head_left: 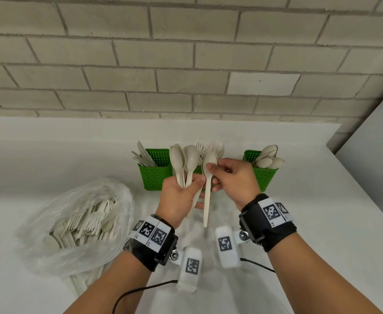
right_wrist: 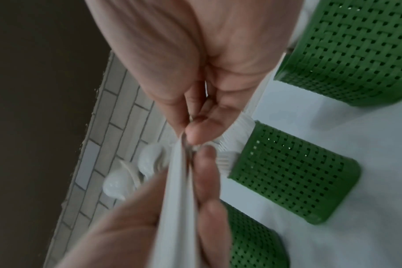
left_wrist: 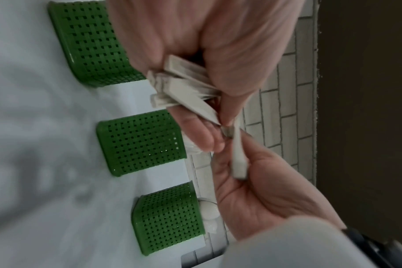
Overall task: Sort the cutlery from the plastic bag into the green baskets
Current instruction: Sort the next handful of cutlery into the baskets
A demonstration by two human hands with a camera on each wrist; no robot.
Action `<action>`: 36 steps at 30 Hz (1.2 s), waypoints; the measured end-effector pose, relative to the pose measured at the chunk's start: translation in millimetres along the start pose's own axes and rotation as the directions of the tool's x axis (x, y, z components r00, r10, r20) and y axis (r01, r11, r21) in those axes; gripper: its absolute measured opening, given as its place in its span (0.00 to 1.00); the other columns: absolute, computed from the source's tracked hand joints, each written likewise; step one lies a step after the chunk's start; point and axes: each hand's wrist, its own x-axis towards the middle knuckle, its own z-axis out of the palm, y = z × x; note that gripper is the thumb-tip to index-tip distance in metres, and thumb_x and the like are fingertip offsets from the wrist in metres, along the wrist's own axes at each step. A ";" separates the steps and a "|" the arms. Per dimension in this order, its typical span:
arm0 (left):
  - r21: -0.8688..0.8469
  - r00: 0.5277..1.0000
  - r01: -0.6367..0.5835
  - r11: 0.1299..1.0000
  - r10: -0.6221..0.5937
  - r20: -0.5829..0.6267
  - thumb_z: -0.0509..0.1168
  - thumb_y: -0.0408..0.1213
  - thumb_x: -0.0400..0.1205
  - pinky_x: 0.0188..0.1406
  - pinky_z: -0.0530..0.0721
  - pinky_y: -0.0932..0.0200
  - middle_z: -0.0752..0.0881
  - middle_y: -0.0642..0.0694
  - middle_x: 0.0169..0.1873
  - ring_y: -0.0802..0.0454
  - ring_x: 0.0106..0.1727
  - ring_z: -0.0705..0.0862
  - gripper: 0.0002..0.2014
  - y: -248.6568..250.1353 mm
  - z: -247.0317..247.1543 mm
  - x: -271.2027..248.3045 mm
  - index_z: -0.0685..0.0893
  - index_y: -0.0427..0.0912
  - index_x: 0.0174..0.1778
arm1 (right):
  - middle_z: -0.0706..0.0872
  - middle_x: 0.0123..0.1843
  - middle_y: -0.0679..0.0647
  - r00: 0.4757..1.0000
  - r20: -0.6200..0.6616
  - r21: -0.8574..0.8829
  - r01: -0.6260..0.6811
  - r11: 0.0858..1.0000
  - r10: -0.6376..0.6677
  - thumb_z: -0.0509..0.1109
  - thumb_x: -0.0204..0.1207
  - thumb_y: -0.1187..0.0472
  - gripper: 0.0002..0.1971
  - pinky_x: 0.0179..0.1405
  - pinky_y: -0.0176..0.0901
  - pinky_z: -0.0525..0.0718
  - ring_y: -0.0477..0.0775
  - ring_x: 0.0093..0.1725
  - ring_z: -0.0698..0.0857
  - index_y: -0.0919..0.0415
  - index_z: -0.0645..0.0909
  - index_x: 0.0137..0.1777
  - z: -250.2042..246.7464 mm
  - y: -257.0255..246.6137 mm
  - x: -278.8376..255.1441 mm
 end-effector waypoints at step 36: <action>-0.120 0.994 0.101 0.988 -0.094 0.064 0.63 0.46 0.85 0.16 0.73 0.62 0.85 0.42 0.34 0.52 0.24 0.78 0.14 -4.7 -4.8 2.7 0.85 0.38 0.54 | 0.81 0.24 0.42 0.993 0.112 0.017 0.043 0.999 -0.045 0.62 0.86 0.59 0.05 0.23 0.30 0.73 0.38 0.23 0.79 0.59 0.75 0.51 18.7 3.3 -4.9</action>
